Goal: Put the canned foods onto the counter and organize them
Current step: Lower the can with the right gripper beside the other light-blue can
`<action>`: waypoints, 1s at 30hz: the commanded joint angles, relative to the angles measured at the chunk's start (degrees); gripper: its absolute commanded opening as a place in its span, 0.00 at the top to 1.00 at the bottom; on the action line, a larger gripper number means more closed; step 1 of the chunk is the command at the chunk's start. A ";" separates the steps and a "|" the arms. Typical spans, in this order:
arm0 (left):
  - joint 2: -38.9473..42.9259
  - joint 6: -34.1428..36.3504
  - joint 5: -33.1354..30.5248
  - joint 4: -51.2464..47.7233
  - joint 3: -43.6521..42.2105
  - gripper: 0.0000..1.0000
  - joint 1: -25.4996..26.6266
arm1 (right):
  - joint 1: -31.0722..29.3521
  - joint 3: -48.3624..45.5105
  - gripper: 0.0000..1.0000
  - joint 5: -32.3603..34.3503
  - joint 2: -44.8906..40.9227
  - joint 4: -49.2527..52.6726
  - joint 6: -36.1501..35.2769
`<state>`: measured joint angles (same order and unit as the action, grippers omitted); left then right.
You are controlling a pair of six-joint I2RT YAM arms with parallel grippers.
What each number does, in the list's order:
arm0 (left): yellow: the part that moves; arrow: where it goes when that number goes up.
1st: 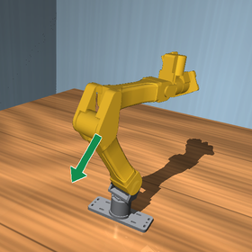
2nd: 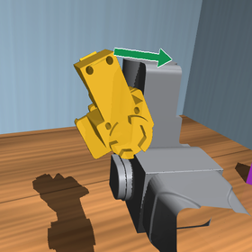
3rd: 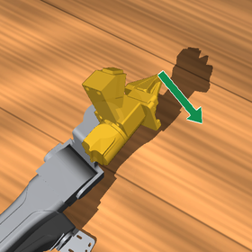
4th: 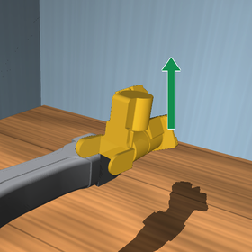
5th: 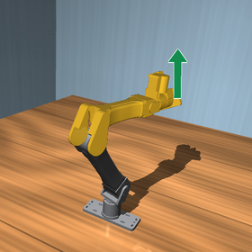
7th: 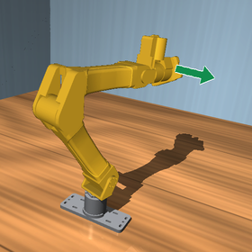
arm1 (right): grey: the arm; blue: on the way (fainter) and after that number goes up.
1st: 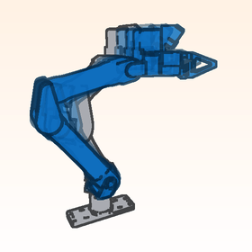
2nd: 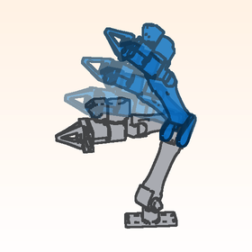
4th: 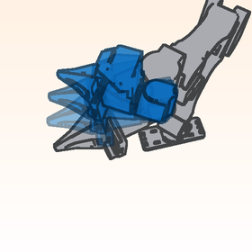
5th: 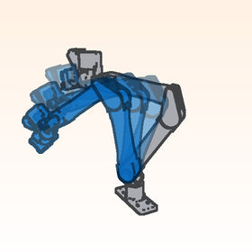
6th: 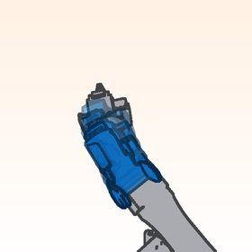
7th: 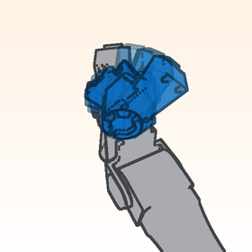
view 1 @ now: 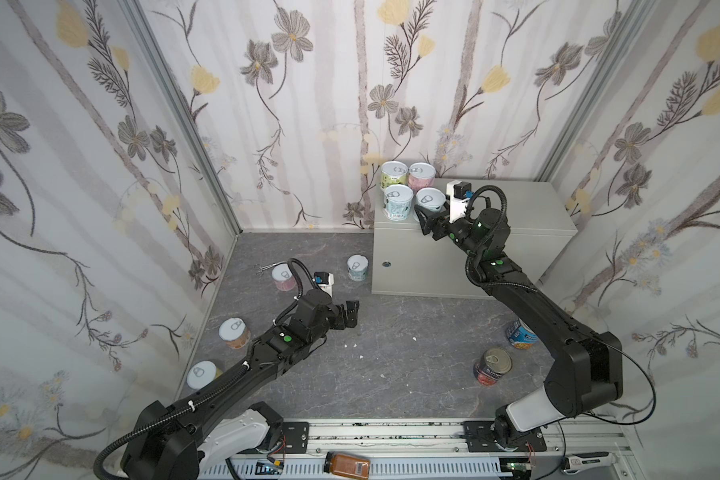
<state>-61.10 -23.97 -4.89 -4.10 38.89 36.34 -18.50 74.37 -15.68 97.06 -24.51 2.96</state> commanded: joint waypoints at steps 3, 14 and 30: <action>0.28 0.24 -0.56 1.61 0.39 0.00 -0.01 | 0.08 0.42 0.11 0.74 0.09 0.81 -0.07; 0.28 0.15 -0.39 1.64 0.28 0.00 0.02 | 0.02 0.43 0.11 1.40 -2.25 2.96 -1.01; 0.46 -0.12 -0.02 1.64 0.13 0.00 0.00 | -0.01 -2.00 0.17 0.03 -6.84 4.57 -1.42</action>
<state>-60.90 -23.99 -4.69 -4.10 38.89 36.34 -18.46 72.73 -14.87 89.89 -20.27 2.07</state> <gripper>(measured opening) 0.998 0.834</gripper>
